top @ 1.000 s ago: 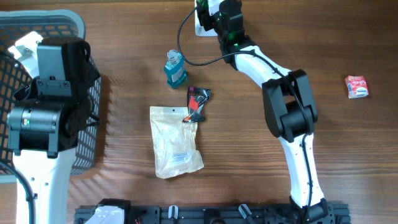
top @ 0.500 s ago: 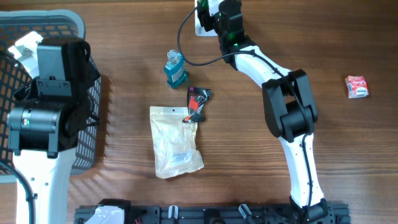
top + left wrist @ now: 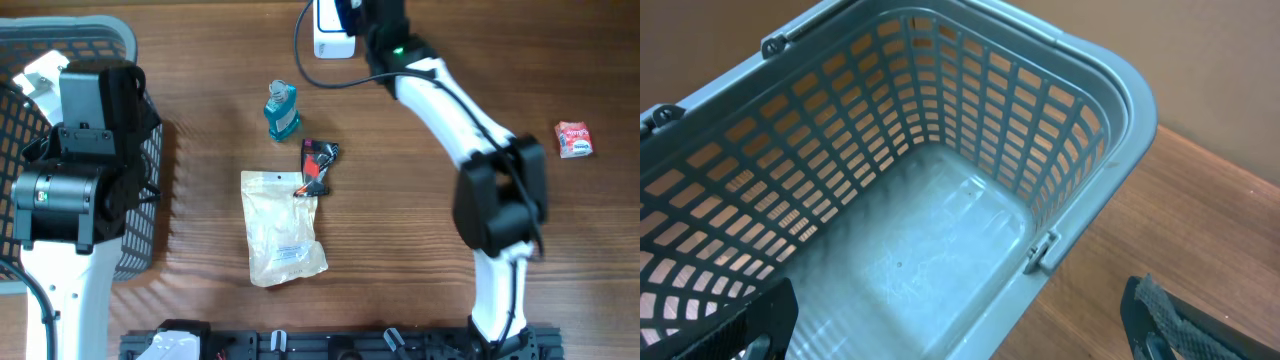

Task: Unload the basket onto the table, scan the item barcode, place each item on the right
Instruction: 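Carry the green jar right and set it beside the tissue pack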

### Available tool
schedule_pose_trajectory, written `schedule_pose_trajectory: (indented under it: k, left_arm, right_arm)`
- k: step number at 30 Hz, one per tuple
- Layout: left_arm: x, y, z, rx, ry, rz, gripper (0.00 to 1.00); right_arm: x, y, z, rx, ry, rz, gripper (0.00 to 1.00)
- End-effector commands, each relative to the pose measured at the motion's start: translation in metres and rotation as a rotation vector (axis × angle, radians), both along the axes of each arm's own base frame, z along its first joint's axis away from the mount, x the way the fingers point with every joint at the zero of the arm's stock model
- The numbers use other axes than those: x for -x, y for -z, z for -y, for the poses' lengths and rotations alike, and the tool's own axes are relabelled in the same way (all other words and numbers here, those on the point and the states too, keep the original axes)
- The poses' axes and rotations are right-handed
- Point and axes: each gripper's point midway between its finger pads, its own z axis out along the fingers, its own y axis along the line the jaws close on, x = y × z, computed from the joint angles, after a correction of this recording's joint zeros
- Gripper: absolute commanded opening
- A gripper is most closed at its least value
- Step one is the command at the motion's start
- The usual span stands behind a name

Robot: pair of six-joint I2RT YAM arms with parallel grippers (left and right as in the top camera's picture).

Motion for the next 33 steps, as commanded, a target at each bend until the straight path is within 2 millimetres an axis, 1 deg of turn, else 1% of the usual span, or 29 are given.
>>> schedule_pose_trajectory:
  k: [1,2,3,4,6,9,11,12,13,14,15,16,17,19,21,22,24,26,28,30,33]
  left_arm:
    - [0.001,0.002,-0.002,0.008,-0.015,0.002,1.00]
    - [0.001,0.002,-0.002,0.008,-0.015,0.002,1.00]
    - [0.001,0.002,-0.002,0.008,-0.015,0.002,1.00]
    - [0.001,0.002,-0.002,0.008,-0.015,0.002,1.00]
    - [0.001,0.002,-0.002,0.008,-0.015,0.002,1.00]
    - [0.001,0.002,-0.002,0.008,-0.015,0.002,1.00]
    - [0.001,0.002,-0.002,0.008,-0.015,0.002,1.00]
    - [0.001,0.002,-0.002,0.008,-0.015,0.002,1.00]
    - [0.001,0.002,-0.002,0.008,-0.015,0.002,1.00]
    - [0.001,0.002,-0.002,0.008,-0.015,0.002,1.00]
    - [0.001,0.002,-0.002,0.008,-0.015,0.002,1.00]
    - [0.001,0.002,-0.002,0.008,-0.015,0.002,1.00]
    - [0.001,0.002,-0.002,0.008,-0.015,0.002,1.00]
    - [0.001,0.002,-0.002,0.008,-0.015,0.002,1.00]
    - [0.001,0.002,-0.002,0.008,-0.015,0.002,1.00]
    - [0.001,0.002,-0.002,0.008,-0.015,0.002,1.00]
    - [0.001,0.002,-0.002,0.008,-0.015,0.002,1.00]
    - [0.001,0.002,-0.002,0.008,-0.015,0.002,1.00]
    - [0.001,0.002,-0.002,0.008,-0.015,0.002,1.00]
    - [0.001,0.002,-0.002,0.008,-0.015,0.002,1.00]
    - [0.001,0.002,-0.002,0.008,-0.015,0.002,1.00]
  right_arm:
    - [0.034,-0.071,0.068,0.030,0.267,0.028,0.50]
    - [0.047,-0.064,0.085,0.033,0.323,-0.034,0.50]
    - [0.060,-0.052,0.104,0.031,0.377,-0.115,0.50]
    - [0.067,-0.045,0.114,0.028,0.402,-0.156,0.50]
    - [0.086,-0.019,0.150,-0.002,0.515,-0.285,0.52]
    - [0.116,0.013,0.204,-0.045,0.691,-0.440,0.51]
    - [0.129,0.027,0.237,-0.068,0.772,-0.503,0.51]
    - [0.132,0.032,0.248,-0.081,0.789,-0.521,0.51]
    - [0.136,0.040,0.265,-0.118,0.808,-0.551,0.51]
    - [0.137,0.046,0.276,-0.159,0.812,-0.572,0.52]
    - [0.139,0.050,0.283,-0.188,0.813,-0.585,0.52]
    - [0.141,0.058,0.294,-0.235,0.817,-0.603,0.54]
    - [0.142,0.062,0.301,-0.263,0.820,-0.612,0.54]
    - [0.145,0.078,0.321,-0.333,0.834,-0.626,0.54]
    - [0.148,0.091,0.334,-0.377,0.854,-0.625,0.54]
    - [0.151,0.100,0.345,-0.409,0.892,-0.616,0.54]
    - [0.155,0.113,0.357,-0.447,0.939,-0.597,0.54]
    - [0.156,0.125,0.363,-0.469,0.961,-0.579,0.54]
    - [0.154,0.136,0.364,-0.482,0.965,-0.557,0.58]
    - [0.154,0.146,0.364,-0.491,0.967,-0.540,0.58]
    - [0.159,0.159,0.363,-0.532,1.002,-0.536,0.57]
